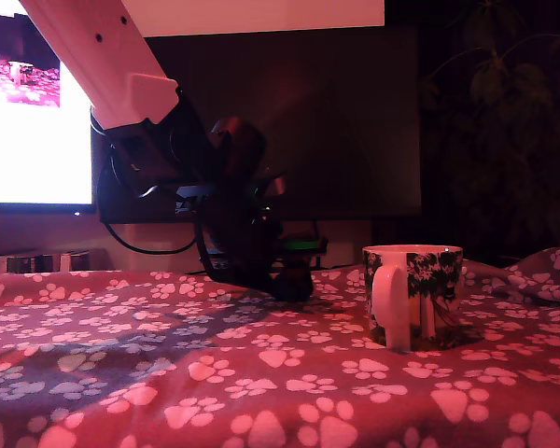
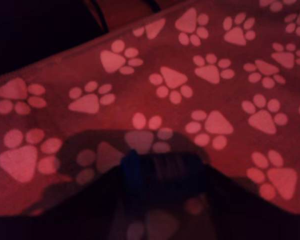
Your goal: Pick up the coffee capsules on the table and drop them inside the coffee cup
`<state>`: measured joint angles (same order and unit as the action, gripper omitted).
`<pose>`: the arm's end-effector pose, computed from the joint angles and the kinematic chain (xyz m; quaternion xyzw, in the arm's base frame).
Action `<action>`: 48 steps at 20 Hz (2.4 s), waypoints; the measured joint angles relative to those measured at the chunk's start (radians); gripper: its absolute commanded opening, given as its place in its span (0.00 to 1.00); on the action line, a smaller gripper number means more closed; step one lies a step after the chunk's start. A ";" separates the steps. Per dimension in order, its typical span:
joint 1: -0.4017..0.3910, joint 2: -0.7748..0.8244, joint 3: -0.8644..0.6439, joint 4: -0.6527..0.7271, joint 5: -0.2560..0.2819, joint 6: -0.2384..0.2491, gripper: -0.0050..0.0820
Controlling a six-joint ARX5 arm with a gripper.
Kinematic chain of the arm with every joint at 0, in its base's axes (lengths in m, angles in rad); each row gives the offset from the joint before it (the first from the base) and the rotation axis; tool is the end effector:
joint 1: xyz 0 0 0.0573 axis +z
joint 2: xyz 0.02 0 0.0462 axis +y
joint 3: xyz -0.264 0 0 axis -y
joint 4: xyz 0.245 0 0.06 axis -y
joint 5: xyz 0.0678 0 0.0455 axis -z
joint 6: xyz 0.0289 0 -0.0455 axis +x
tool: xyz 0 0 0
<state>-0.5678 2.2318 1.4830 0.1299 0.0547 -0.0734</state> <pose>0.4048 -0.2601 0.1330 0.0440 0.3051 -0.2807 0.9090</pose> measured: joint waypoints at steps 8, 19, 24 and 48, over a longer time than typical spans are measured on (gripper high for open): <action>0.000 0.000 0.000 0.005 0.000 0.000 0.36; 0.001 -0.025 0.010 -0.098 0.031 0.077 0.36; 0.001 -0.066 0.009 -0.183 0.068 0.091 0.36; 0.001 -0.424 -0.187 -0.181 0.287 0.132 0.36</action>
<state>-0.5671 1.8080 1.2964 -0.0513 0.3420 0.0589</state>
